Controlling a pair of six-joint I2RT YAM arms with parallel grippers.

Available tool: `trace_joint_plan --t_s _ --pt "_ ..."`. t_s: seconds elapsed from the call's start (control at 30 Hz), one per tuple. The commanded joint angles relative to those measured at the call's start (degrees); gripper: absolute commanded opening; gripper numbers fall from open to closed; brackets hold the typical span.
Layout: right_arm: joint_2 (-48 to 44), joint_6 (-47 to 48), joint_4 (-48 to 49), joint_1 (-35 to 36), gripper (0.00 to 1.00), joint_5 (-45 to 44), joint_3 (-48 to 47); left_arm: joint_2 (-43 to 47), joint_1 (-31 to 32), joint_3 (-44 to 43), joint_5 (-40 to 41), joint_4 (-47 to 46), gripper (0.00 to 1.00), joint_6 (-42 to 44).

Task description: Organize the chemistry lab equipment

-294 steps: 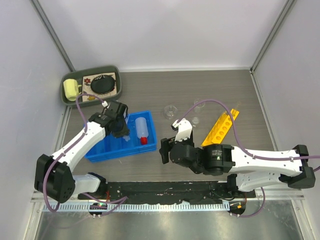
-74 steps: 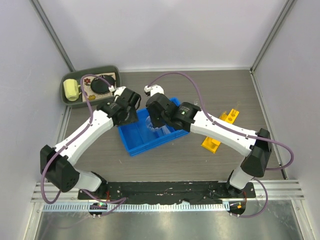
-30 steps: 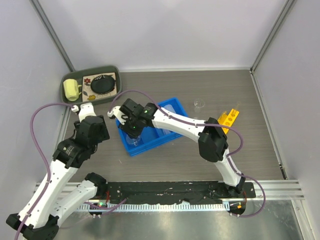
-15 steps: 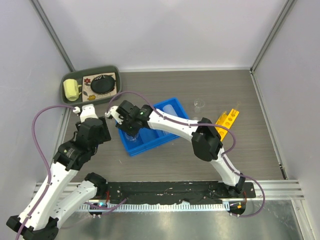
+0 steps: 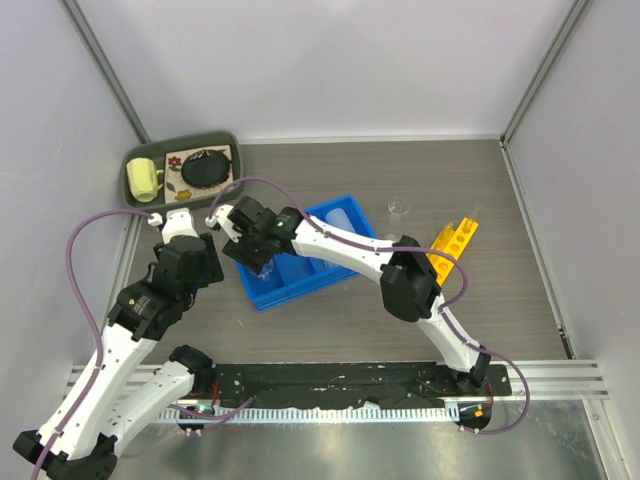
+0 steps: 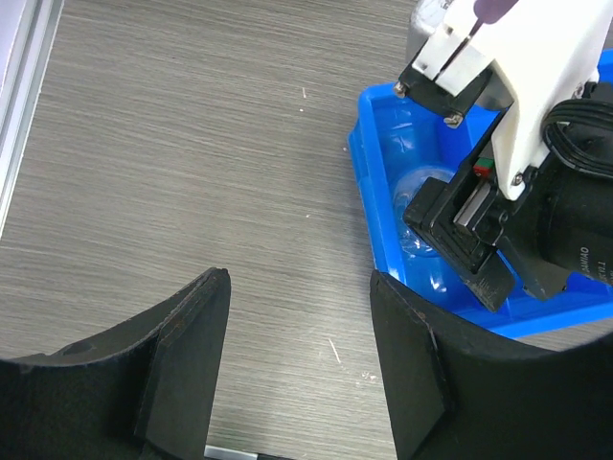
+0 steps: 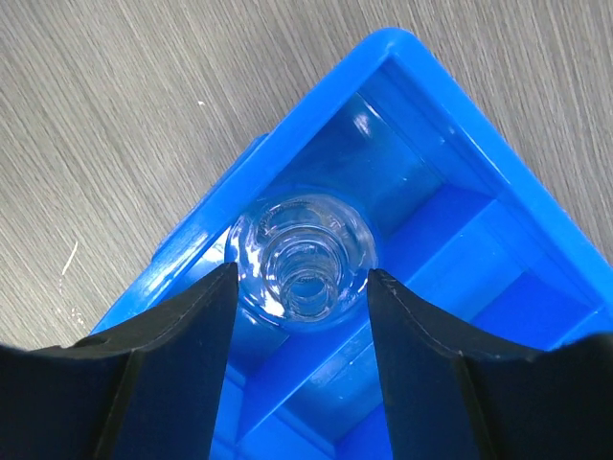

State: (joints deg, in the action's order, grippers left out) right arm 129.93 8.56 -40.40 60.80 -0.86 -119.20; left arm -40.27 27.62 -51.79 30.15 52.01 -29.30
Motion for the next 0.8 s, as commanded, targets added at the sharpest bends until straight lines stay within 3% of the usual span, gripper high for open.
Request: trace_joint_plan --t_s 0.0,0.13,0.27,0.43,0.6,0.77 --pt "-3.9 -1.4 1.9 0.4 0.63 -0.9 -2.6 0.0 -0.3 0.2 -0.3 -2.9 0.64 0.8" --pt "-8.3 -3.1 0.3 0.4 0.63 -3.5 -1.6 0.1 -0.3 0.3 -0.5 -2.8 0.64 0.9" --pt "-14.7 -6.6 -4.2 -0.3 0.63 -15.0 1.1 0.5 -0.3 0.3 -0.9 -3.0 0.64 0.9" --pt "-21.6 -15.0 -10.7 -3.6 0.63 -23.3 7.2 0.7 -0.3 0.5 -2.3 -3.3 0.64 1.1" --pt "-29.9 -25.1 -11.2 -13.1 0.63 -25.5 19.7 1.0 -0.3 0.5 -3.2 -3.7 0.64 1.3" --pt "-36.2 -29.3 -9.9 -21.6 0.67 -26.3 29.0 1.7 -0.3 0.6 -3.9 -3.7 0.64 1.4"
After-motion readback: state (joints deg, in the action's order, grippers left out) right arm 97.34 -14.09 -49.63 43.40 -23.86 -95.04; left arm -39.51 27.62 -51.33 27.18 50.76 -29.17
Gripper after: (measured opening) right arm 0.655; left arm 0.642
